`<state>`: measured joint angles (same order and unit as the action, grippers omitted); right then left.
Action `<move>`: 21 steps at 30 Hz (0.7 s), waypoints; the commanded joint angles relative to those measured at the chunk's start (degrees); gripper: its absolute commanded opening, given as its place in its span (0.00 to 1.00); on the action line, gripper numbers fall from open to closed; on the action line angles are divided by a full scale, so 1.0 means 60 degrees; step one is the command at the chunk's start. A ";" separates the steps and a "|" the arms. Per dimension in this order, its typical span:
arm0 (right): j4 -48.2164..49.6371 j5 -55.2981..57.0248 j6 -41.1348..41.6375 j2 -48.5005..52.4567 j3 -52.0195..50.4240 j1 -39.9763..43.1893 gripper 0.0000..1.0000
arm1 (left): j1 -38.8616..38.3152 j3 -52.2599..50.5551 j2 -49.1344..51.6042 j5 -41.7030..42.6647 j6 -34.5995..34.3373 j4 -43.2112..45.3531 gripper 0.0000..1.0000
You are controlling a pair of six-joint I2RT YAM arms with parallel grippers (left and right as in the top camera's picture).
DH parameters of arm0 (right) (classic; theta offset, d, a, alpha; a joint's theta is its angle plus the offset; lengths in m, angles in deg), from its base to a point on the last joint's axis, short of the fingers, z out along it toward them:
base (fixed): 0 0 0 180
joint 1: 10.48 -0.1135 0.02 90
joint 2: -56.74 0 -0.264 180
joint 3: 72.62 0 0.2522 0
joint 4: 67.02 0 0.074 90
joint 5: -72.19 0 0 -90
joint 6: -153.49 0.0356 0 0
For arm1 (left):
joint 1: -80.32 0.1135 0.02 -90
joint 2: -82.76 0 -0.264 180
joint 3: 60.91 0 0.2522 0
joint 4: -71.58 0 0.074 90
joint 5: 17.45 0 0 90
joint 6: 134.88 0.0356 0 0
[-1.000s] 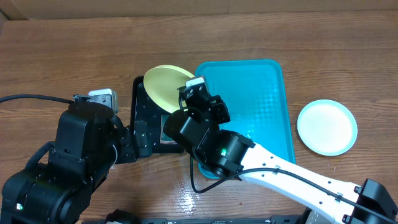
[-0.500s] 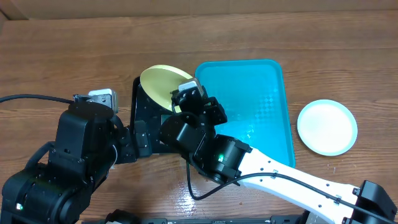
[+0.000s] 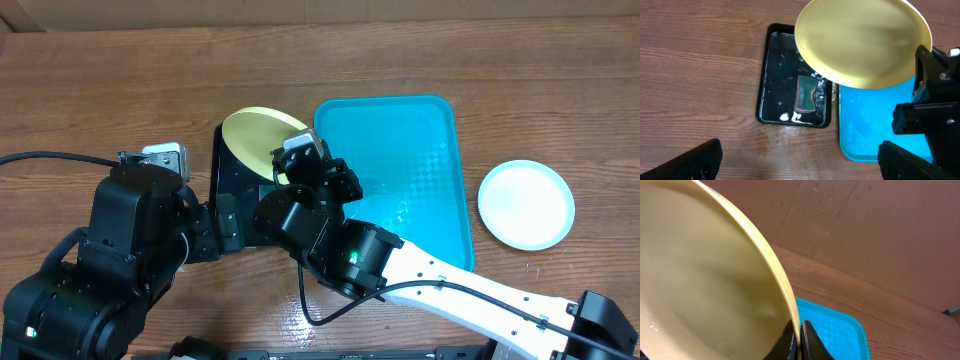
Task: Clean dirty plates on tray and stack at the side
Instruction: 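Lift the yellow plate with the right gripper and tilt it over the black tray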
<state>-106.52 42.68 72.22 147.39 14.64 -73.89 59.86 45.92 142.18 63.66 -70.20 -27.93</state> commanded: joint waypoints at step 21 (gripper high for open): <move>-0.1730 -0.7828 0.5665 -0.0040 0.0273 0.3391 0.04 | 0.0051 0.0138 0.0018 -0.0153 0.0007 0.0015 1.00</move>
<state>-117.40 21.61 95.65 147.46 14.72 -60.19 59.86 45.92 142.18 63.69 -70.20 -27.93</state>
